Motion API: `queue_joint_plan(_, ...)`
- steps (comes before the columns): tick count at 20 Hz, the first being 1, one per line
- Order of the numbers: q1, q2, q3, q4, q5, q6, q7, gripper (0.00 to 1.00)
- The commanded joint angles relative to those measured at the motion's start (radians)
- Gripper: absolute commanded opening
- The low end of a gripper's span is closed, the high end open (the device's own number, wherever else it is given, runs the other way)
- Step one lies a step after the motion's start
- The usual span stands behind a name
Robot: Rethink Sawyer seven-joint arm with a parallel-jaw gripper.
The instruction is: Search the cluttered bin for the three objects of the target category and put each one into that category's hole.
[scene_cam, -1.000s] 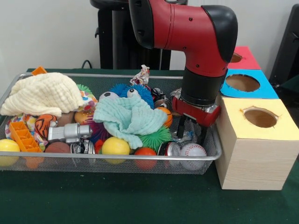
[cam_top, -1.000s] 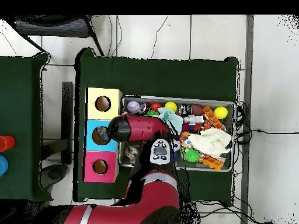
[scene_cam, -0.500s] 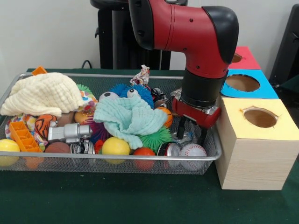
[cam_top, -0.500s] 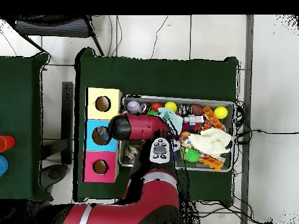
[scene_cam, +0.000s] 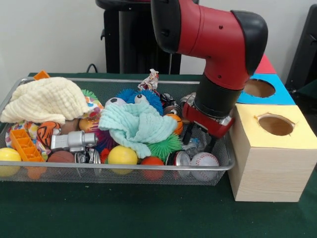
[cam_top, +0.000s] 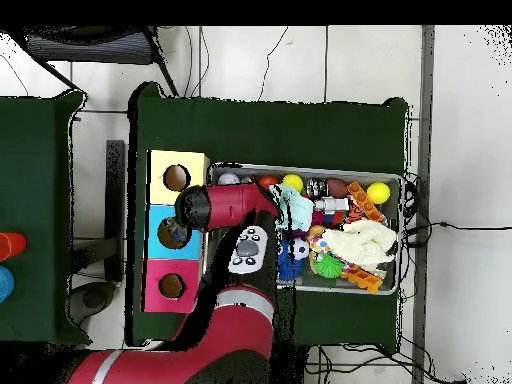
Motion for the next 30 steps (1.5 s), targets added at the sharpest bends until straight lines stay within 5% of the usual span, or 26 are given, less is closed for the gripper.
queue_joint_plan(1,0.065,0.138,-0.077,-0.200,-0.092,0.254,0.008,1.00)
queue_joint_plan(6,0.116,0.152,-0.104,-0.227,-0.113,0.335,0.019,1.00)
queue_joint_plan(17,0.118,0.196,-0.096,-0.251,-0.095,0.292,0.041,1.00)
queue_joint_plan(23,0.010,0.151,0.065,-0.105,0.000,0.068,0.027,1.00)
queue_joint_plan(30,-0.092,0.098,0.177,-0.032,0.039,0.064,-0.047,1.00)
